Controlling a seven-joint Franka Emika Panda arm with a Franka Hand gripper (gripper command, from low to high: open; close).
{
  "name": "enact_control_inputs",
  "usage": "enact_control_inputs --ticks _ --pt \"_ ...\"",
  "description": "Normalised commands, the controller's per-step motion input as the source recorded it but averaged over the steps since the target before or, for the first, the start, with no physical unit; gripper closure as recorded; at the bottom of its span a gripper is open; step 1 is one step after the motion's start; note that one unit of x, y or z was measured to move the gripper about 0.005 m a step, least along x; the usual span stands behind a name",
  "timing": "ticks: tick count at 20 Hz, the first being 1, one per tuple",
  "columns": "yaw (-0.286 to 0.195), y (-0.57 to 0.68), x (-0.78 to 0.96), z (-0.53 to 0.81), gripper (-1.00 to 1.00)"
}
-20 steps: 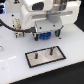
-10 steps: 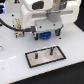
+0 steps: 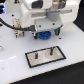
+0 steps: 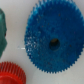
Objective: Insert the blue gear onto the right peg, followed by the red gear
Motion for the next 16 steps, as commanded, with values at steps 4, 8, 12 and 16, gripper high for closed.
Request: enact_control_inputs --ticks 4,8,12,16 --pt "0.0 0.0 -0.26 -0.23 -1.0" --pt "0.0 0.0 -0.24 -0.21 1.0" --pt "0.0 0.04 -0.26 -0.12 1.0" --pt "0.0 0.01 -0.19 -0.06 1.0"
